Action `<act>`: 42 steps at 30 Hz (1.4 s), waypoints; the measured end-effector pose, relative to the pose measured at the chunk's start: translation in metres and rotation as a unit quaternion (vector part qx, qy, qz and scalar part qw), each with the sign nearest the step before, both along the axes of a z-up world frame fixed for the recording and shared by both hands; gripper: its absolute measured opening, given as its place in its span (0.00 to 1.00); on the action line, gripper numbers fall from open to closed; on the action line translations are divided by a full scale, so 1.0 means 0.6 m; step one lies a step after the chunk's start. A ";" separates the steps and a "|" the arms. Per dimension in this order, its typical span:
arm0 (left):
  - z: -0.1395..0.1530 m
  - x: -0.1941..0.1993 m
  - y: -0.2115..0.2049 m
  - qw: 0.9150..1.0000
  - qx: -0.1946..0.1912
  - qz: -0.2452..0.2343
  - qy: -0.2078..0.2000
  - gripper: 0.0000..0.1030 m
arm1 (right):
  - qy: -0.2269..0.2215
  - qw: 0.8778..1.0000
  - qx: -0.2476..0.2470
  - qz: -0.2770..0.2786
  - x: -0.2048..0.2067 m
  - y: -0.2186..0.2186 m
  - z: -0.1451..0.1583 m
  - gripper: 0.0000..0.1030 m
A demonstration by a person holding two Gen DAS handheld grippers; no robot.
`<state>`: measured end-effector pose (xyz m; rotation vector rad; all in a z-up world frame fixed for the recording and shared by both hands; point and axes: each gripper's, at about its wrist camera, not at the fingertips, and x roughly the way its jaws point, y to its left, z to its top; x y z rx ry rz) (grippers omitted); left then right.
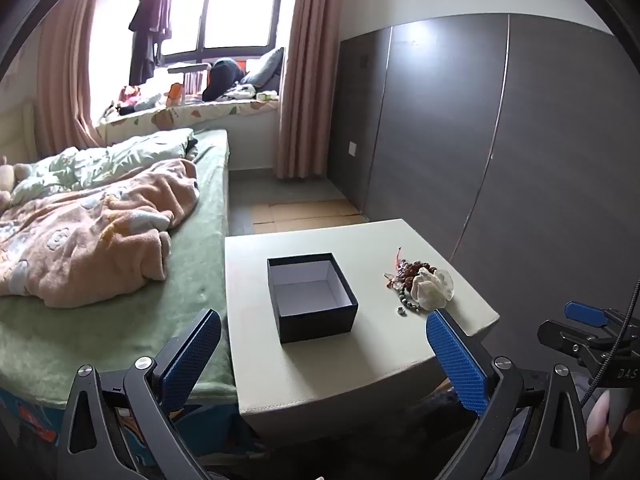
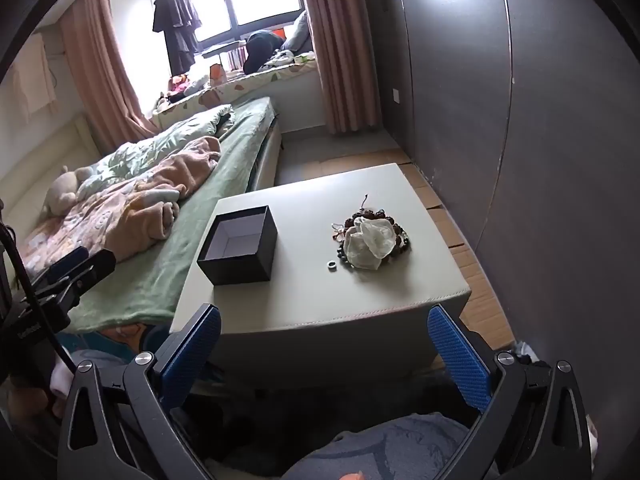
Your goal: Organize jewelry
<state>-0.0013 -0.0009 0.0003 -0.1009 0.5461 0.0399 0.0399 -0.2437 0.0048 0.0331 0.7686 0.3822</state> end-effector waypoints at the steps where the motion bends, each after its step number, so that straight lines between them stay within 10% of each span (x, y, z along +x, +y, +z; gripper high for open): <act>1: 0.000 -0.002 0.000 1.000 -0.002 -0.001 0.000 1.00 | 0.000 1.000 0.000 0.000 0.000 0.000 0.000 1.00; 42: 0.000 -0.001 0.003 1.000 -0.017 0.001 0.010 1.00 | -0.006 1.000 -0.014 -0.012 0.002 0.000 -0.002 1.00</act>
